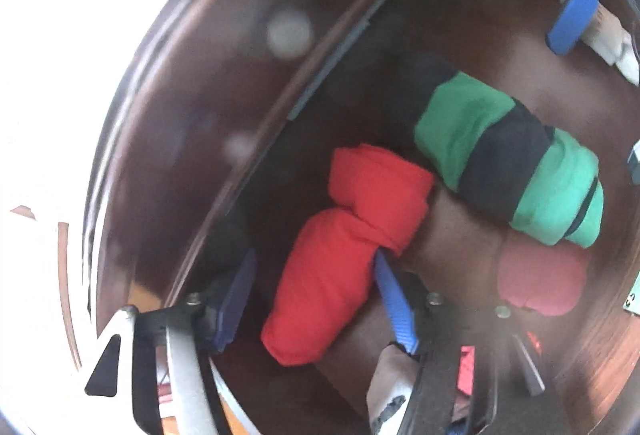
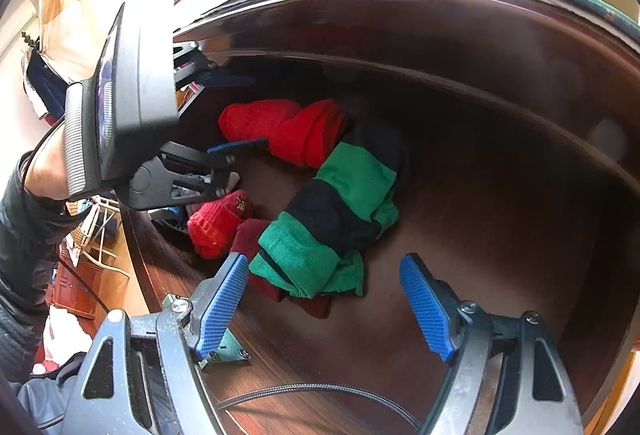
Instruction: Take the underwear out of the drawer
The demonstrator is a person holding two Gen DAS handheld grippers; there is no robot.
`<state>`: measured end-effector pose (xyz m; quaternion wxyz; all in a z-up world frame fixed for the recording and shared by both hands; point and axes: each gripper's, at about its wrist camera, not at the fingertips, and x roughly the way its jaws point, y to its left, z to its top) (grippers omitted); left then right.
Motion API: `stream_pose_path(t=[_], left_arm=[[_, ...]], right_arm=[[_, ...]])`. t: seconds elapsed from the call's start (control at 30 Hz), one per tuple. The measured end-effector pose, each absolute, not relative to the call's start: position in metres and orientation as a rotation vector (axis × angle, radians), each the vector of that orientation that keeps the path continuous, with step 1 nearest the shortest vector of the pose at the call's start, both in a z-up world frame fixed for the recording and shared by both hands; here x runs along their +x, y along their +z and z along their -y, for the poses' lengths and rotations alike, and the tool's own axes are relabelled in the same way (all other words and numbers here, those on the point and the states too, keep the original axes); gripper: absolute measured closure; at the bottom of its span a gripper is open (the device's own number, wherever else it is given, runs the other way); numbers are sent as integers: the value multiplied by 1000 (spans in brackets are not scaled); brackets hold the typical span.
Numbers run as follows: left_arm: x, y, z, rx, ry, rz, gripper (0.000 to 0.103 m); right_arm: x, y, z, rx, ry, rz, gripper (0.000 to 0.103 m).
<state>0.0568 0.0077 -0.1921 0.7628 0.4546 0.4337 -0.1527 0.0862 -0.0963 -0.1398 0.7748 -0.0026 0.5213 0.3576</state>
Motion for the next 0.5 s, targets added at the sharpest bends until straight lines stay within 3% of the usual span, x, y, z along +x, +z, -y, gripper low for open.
stream_pose_path(t=[0.07, 0.3, 0.33, 0.4, 0.5], left_arm=[[55, -201, -5, 1014, -347, -945, 32], [64, -228, -9, 994, -404, -1017, 31], [67, -230, -10, 978, -408, -1028, 34], [72, -233, -14, 931, -428, -1067, 56], [78, -231, -20, 894, -426, -1068, 64]], right_arm=[[86, -139, 97, -6, 775, -1129, 23], [87, -140, 97, -5, 773, -1130, 23], [87, -140, 97, -5, 773, -1130, 23], [87, -140, 97, -4, 772, -1133, 23], [88, -140, 97, -2, 767, -1135, 23]])
